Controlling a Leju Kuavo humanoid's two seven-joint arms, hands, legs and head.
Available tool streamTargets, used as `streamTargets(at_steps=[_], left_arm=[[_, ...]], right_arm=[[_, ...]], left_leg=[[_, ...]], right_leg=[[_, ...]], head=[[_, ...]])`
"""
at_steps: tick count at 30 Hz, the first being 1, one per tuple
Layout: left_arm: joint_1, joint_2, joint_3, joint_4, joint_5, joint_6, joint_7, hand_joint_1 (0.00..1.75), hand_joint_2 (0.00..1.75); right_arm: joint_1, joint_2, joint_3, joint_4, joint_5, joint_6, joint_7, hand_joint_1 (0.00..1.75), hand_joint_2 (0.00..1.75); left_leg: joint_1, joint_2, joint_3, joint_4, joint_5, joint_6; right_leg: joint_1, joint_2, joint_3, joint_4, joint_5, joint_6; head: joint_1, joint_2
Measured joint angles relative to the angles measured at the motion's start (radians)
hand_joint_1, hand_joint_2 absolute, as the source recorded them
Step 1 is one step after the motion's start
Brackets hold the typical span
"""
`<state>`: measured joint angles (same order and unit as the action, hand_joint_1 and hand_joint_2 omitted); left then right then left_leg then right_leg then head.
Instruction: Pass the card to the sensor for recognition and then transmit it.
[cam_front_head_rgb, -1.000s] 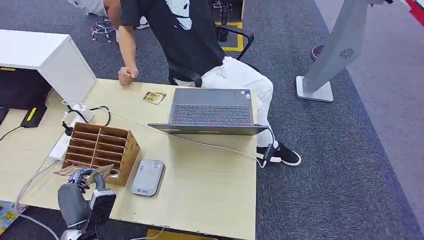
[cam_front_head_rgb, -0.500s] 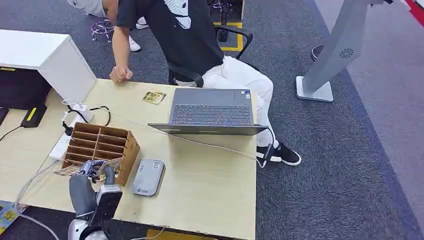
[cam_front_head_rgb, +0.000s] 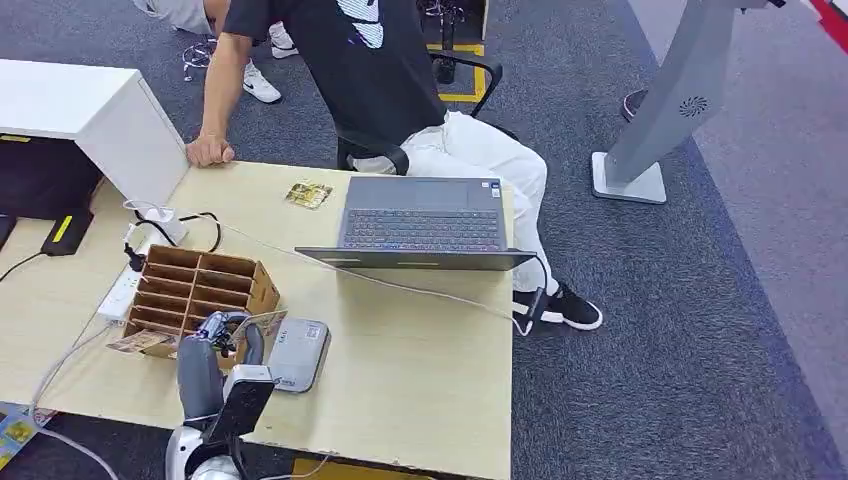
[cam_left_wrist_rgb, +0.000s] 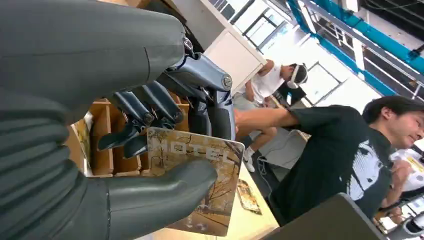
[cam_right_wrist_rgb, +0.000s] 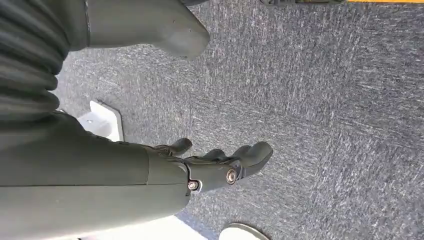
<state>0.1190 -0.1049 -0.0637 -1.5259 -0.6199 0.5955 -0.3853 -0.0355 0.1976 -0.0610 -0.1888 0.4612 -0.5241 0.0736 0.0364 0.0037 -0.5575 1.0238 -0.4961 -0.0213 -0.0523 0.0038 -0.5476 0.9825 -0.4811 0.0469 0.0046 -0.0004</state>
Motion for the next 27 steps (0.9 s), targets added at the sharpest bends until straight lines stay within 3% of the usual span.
streamTargets(at_steps=[2, 7, 9, 18, 27], left_arm=[[0.002, 0.003, 0.000, 0.003, -0.022, -0.001, 0.038, 1.75, 1.75], [0.007, 0.016, 0.002, 0.021, -0.244, 0.009, 0.229, 1.75, 1.75], [0.010, 0.025, 0.007, 0.029, -0.289, 0.010, 0.266, 1.75, 1.75], [0.014, 0.045, 0.011, 0.054, -0.319, 0.011, 0.283, 1.75, 1.75], [0.008, 0.052, 0.011, 0.103, -0.265, 0.010, 0.195, 1.75, 1.75]], right_arm=[[0.000, 0.000, 0.000, 0.000, 0.001, 0.000, 0.001, 0.00, 1.75], [0.001, 0.001, -0.006, 0.000, 0.001, 0.001, 0.010, 0.00, 1.75], [0.001, 0.001, -0.011, 0.000, 0.001, 0.001, 0.013, 0.00, 1.75], [0.002, 0.001, -0.017, 0.000, 0.013, 0.008, 0.002, 0.00, 1.75], [0.001, 0.001, -0.018, 0.000, 0.021, 0.002, -0.011, 0.00, 1.75]], left_leg=[[0.000, 0.000, 0.000, 0.000, 0.000, 0.000], [0.000, 0.000, 0.000, 0.000, 0.000, 0.000], [0.000, 0.000, 0.000, 0.000, 0.000, 0.000], [0.000, 0.000, 0.000, 0.000, 0.000, 0.000], [0.000, 0.000, 0.000, 0.000, 0.000, 0.000]], right_leg=[[0.000, 0.000, 0.000, 0.000, 0.000, 0.000], [0.000, 0.000, 0.000, 0.000, 0.000, 0.000], [0.000, 0.000, 0.000, 0.000, 0.000, 0.000], [0.000, 0.000, 0.000, 0.000, 0.000, 0.000], [0.000, 0.000, 0.000, 0.000, 0.000, 0.000]], head=[[0.000, 0.000], [0.000, 0.000], [0.000, 0.000], [0.000, 0.000], [0.000, 0.000]])
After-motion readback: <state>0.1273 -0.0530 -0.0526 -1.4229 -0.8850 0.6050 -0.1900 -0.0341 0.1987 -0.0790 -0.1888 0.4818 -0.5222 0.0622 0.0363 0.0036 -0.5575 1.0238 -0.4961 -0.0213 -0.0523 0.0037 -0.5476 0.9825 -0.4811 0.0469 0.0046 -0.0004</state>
